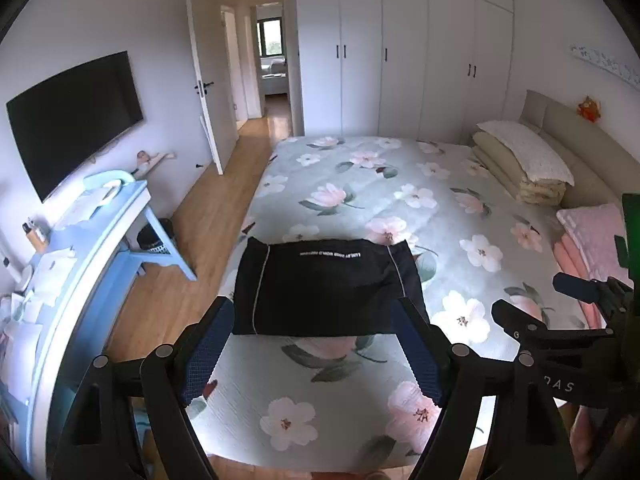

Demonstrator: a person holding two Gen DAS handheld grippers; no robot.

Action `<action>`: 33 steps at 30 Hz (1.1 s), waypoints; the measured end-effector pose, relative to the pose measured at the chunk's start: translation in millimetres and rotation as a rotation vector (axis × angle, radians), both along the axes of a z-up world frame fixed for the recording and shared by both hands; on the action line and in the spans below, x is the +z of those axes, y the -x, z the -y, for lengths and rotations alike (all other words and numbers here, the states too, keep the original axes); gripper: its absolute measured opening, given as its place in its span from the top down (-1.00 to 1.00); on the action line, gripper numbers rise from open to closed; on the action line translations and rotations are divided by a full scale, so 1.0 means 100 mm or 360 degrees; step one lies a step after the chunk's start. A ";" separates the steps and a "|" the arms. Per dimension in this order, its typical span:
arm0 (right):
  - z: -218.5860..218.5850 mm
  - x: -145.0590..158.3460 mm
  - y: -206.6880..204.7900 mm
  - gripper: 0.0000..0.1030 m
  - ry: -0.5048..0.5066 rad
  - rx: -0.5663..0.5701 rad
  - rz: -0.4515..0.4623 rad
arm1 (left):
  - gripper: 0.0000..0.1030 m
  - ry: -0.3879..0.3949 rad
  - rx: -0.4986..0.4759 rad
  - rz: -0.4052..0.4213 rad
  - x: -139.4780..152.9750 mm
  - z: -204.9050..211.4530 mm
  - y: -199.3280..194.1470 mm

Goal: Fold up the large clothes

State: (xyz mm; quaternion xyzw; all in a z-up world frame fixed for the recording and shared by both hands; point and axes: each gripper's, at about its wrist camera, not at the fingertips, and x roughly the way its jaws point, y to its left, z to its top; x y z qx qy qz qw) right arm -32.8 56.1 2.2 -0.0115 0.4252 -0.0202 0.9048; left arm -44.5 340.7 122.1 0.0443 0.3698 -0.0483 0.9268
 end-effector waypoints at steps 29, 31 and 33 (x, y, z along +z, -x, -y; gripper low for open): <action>-0.35 -0.61 -1.68 -0.83 -0.0103 -0.0266 -0.0295 | -0.60 -0.0164 -0.0103 -0.0223 -0.64 -0.30 -1.88; -0.37 -0.65 -1.75 -0.83 -0.0095 -0.0274 -0.0313 | -0.60 -0.0207 -0.0102 -0.0210 -0.68 -0.29 -1.98; -0.37 -0.69 -1.82 -0.83 -0.0088 -0.0285 -0.0330 | -0.60 -0.0214 -0.0117 -0.0217 -0.71 -0.28 -2.09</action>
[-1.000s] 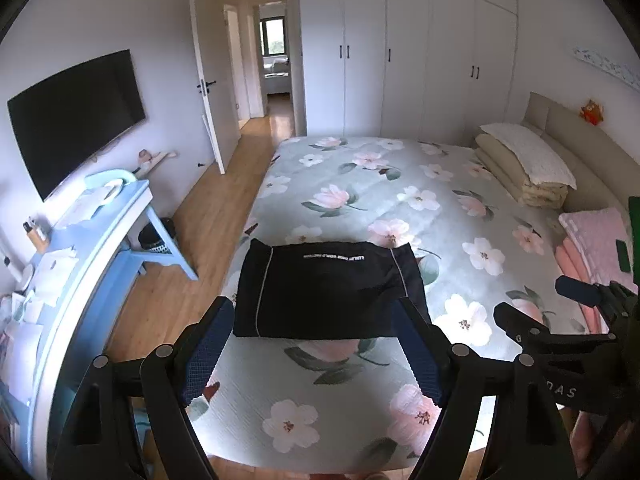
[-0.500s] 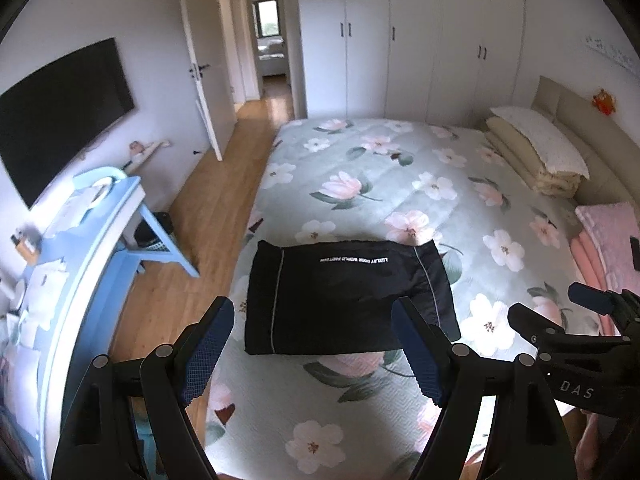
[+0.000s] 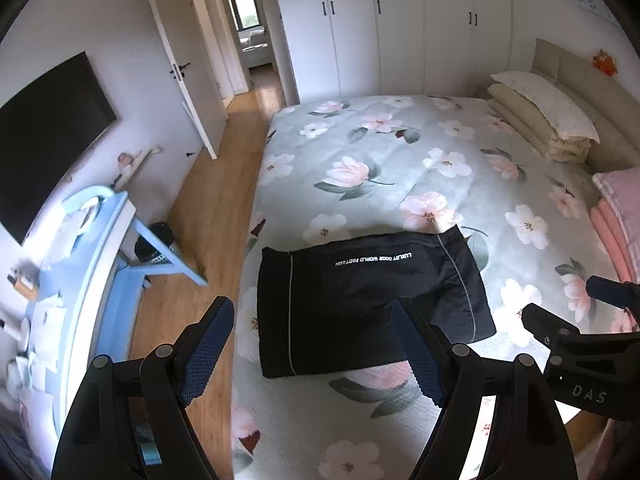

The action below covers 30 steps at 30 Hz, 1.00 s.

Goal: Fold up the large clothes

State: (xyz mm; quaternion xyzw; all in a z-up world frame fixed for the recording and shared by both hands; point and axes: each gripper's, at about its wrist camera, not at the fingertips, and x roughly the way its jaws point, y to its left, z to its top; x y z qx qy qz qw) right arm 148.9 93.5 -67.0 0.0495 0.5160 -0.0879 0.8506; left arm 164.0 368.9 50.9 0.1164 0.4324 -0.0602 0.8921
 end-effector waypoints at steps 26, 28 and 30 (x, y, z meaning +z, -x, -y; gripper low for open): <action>-0.11 -0.34 -0.47 -0.83 0.0018 -0.0031 -0.0139 | -0.60 0.0013 -0.0080 -0.0157 -0.42 -0.05 -0.56; -0.14 -0.34 -0.47 -0.83 0.0020 -0.0025 -0.0143 | -0.60 0.0014 -0.0077 -0.0160 -0.42 -0.07 -0.56; -0.16 -0.35 -0.47 -0.83 0.0013 -0.0019 -0.0148 | -0.60 0.0014 -0.0073 -0.0162 -0.43 -0.09 -0.56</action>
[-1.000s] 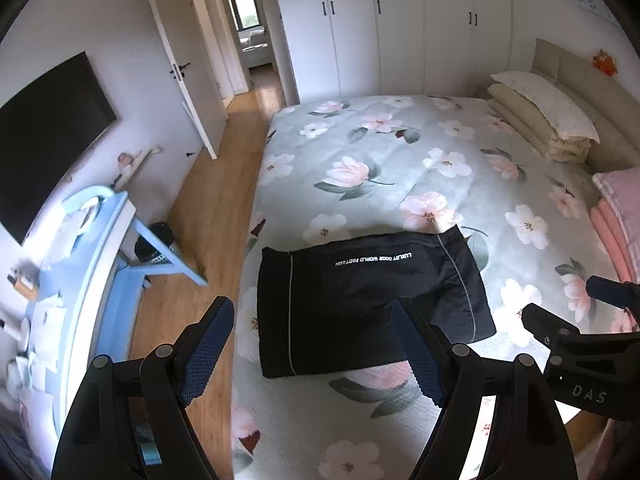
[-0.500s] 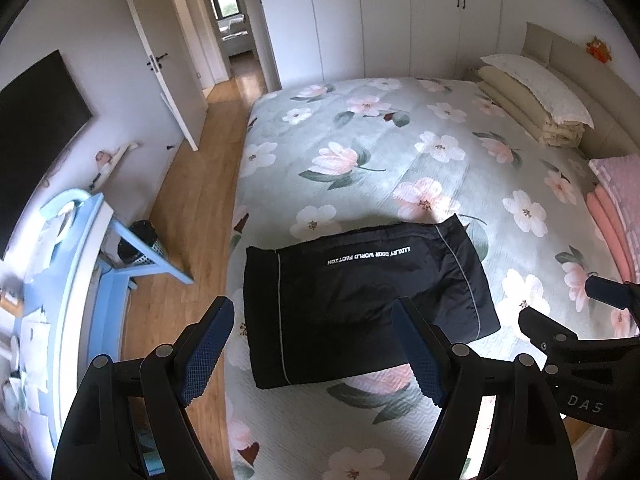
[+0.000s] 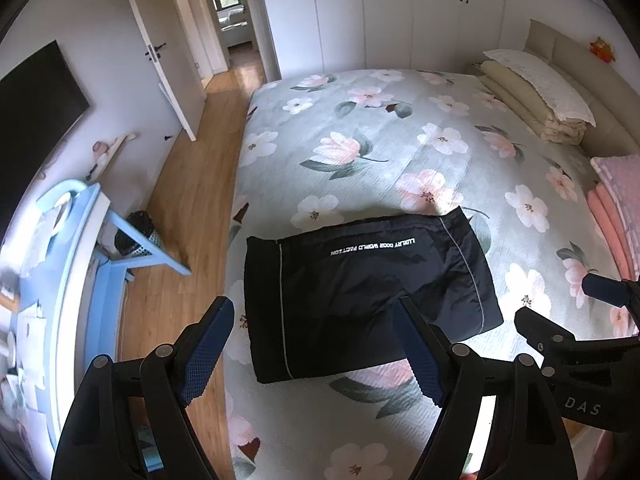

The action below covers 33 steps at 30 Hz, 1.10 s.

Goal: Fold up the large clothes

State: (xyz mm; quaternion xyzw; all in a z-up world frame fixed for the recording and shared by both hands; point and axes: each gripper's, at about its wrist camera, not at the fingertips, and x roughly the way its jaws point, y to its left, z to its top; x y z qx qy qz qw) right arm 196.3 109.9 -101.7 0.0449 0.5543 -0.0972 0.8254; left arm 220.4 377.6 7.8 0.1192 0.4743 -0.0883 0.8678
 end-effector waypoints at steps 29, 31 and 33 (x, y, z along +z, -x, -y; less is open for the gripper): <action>-0.08 -0.14 0.08 -0.83 -0.0047 -0.0006 -0.0058 | -0.60 -0.0002 0.0006 -0.0073 -0.13 -0.15 -0.12; -0.07 -0.15 0.08 -0.83 -0.0046 -0.0004 -0.0066 | -0.60 0.0004 0.0011 -0.0078 -0.14 -0.17 -0.14; -0.07 -0.17 0.07 -0.83 -0.0049 -0.0002 -0.0076 | -0.60 0.0007 0.0013 -0.0079 -0.14 -0.18 -0.16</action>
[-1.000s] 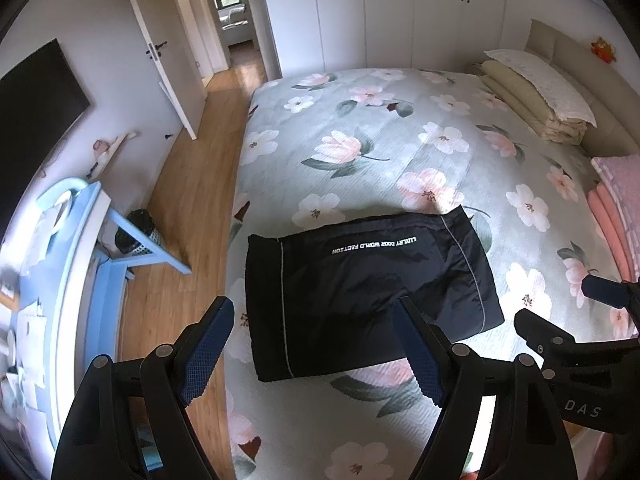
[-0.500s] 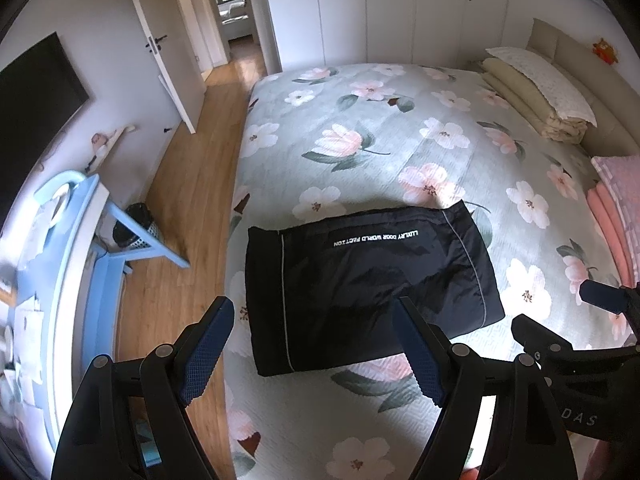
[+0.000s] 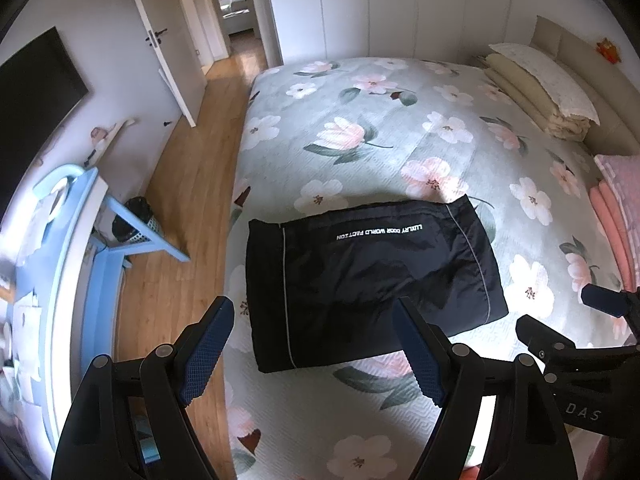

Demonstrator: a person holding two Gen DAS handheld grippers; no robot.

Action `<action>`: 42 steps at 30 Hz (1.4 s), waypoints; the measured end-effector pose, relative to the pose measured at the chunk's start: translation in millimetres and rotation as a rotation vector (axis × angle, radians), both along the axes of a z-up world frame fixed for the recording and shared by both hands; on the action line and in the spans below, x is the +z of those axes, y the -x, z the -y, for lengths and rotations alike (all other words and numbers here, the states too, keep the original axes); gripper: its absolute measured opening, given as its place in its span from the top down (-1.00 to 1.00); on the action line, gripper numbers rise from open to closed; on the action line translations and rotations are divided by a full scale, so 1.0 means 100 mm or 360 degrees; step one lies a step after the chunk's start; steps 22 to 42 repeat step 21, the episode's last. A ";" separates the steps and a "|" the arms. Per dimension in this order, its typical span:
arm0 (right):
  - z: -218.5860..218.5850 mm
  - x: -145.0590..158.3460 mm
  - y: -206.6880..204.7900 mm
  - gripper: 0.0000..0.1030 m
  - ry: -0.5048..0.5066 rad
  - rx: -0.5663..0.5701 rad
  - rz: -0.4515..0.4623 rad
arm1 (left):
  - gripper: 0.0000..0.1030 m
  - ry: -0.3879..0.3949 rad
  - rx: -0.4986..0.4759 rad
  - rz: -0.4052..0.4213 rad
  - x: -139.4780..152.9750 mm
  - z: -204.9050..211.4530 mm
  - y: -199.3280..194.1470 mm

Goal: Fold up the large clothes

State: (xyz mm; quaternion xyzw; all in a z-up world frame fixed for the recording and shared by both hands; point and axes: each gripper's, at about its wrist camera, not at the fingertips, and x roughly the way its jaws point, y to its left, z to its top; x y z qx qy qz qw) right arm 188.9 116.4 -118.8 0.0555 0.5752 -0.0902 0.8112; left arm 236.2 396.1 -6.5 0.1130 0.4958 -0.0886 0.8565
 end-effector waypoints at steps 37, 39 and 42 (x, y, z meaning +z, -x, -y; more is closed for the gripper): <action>-0.01 -0.08 -0.04 -0.83 -0.0006 0.0015 -0.0032 | -0.60 0.0026 0.0027 0.0009 -0.10 -0.11 -0.08; -0.01 -0.08 -0.04 -0.83 -0.0006 0.0015 -0.0032 | -0.60 0.0026 0.0027 0.0009 -0.10 -0.11 -0.08; -0.01 -0.08 -0.04 -0.83 -0.0006 0.0015 -0.0032 | -0.60 0.0026 0.0027 0.0009 -0.10 -0.11 -0.08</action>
